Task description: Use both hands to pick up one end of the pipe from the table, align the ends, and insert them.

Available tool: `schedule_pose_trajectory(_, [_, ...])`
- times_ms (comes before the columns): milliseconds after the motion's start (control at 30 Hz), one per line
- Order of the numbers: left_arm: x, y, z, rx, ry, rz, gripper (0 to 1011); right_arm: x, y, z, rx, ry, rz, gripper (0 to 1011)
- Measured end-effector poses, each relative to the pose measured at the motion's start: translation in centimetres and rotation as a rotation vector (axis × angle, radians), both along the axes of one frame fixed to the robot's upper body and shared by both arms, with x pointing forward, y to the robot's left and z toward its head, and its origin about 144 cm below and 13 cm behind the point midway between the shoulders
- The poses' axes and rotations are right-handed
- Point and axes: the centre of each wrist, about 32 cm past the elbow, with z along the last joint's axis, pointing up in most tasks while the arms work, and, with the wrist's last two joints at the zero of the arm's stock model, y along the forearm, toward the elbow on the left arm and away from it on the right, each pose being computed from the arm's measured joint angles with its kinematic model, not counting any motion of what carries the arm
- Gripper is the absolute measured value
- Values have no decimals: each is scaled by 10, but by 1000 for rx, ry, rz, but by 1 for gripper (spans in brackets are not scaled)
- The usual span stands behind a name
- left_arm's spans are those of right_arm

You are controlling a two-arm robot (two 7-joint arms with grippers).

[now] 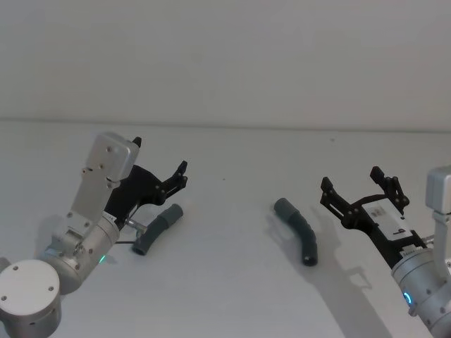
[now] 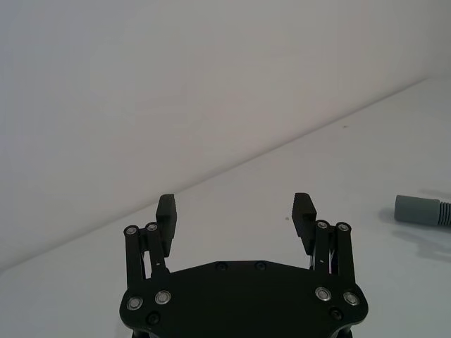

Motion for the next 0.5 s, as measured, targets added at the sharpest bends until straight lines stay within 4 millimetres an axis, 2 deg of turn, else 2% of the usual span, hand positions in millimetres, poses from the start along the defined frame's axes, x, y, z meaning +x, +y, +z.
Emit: schedule_pose_trajectory(500, [0,0,0,0,0,0,1001,0,0,0,0,0,0,1001])
